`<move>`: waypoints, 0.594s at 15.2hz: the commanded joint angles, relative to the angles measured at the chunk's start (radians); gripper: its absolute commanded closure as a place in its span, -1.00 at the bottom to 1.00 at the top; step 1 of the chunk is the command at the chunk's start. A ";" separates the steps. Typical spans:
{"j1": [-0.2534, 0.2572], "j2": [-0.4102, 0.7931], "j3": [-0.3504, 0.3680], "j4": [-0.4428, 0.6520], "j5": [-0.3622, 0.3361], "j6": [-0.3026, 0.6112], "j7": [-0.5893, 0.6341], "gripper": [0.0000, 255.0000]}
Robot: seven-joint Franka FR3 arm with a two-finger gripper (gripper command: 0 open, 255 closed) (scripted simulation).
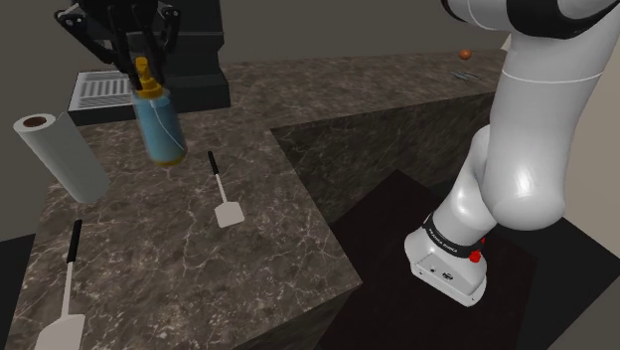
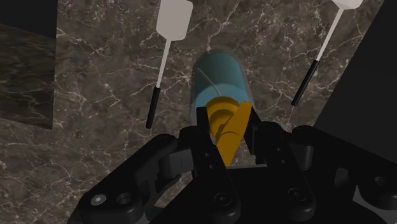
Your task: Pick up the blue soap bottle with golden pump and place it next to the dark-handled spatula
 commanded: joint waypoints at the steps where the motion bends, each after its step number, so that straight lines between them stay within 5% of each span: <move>1: -0.007 -0.016 0.000 -0.051 0.005 0.036 0.001 1.00; 9: -0.021 -0.038 -0.002 -0.191 0.012 0.154 0.002 1.00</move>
